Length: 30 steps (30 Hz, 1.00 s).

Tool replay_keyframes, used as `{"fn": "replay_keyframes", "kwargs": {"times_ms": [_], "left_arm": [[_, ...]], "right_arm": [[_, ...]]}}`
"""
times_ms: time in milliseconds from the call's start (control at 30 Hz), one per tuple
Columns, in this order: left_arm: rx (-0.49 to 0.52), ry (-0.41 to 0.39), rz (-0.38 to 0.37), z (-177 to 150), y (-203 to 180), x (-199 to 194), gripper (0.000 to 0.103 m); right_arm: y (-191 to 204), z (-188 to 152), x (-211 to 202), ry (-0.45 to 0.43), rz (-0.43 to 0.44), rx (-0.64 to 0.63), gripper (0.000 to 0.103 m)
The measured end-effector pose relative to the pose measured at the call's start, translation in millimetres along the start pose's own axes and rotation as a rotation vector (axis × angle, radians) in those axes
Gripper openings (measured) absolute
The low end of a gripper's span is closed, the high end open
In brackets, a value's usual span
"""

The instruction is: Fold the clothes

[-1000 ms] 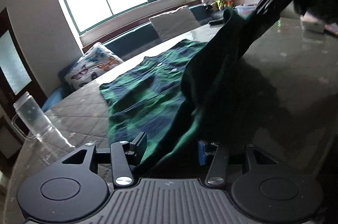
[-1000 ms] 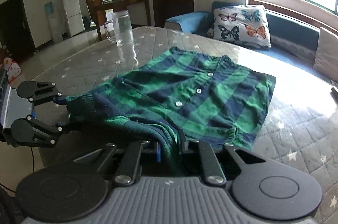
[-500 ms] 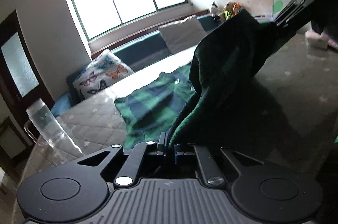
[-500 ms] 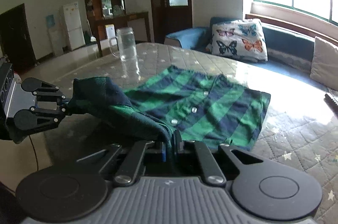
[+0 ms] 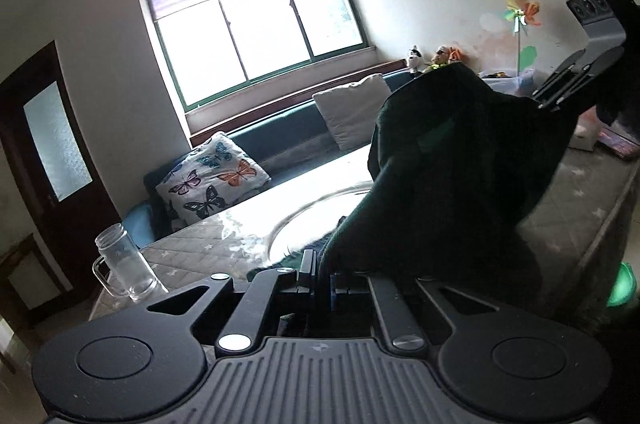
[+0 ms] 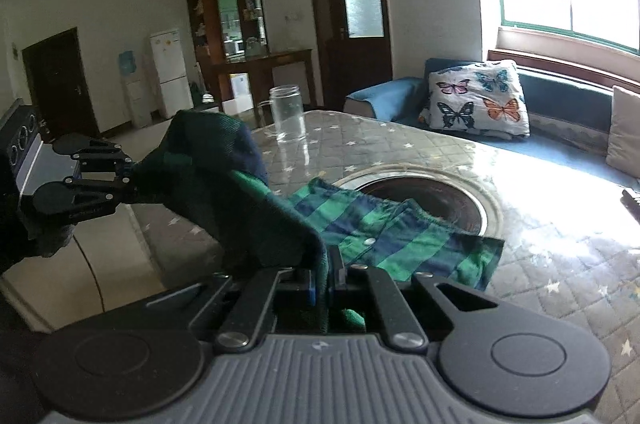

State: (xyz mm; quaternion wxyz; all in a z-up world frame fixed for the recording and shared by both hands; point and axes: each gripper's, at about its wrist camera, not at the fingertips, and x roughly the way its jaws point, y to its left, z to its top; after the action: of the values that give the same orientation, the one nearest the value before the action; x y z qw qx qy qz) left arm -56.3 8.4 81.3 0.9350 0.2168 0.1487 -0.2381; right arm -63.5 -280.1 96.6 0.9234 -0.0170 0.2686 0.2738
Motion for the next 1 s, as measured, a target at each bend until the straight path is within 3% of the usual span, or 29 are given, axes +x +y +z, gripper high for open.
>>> {"fn": "replay_keyframes", "kwargs": {"times_ms": [233, 400, 567, 667, 767, 867, 900, 967, 1000], "left_arm": [[0.018, 0.034, 0.016, 25, 30, 73, 0.007], [0.004, 0.147, -0.002, 22, 55, 154, 0.007], [-0.045, 0.248, -0.043, 4, 74, 219, 0.008], [-0.097, 0.306, -0.055, -12, 81, 247, 0.014], [-0.12, 0.334, -0.034, -20, 84, 264, 0.026], [-0.127, 0.348, 0.011, -22, 88, 265, 0.05], [-0.137, 0.353, 0.026, -22, 92, 266, 0.056], [-0.159, 0.362, 0.048, -24, 100, 264, 0.056], [-0.174, 0.365, 0.067, -25, 105, 262, 0.057]], "right_arm": [[-50, 44, 59, 0.02, -0.046, 0.07, 0.004], [-91, 60, 123, 0.082, -0.088, 0.127, 0.004], [-126, 50, 182, 0.15, -0.119, 0.217, 0.004], [-143, 38, 213, 0.193, -0.138, 0.269, 0.007], [-156, 26, 233, 0.213, -0.149, 0.328, 0.011], [-163, 19, 239, 0.213, -0.168, 0.342, 0.021], [-165, 17, 239, 0.208, -0.178, 0.345, 0.034], [-167, 18, 234, 0.184, -0.214, 0.344, 0.046], [-169, 20, 230, 0.169, -0.232, 0.343, 0.046]]}}
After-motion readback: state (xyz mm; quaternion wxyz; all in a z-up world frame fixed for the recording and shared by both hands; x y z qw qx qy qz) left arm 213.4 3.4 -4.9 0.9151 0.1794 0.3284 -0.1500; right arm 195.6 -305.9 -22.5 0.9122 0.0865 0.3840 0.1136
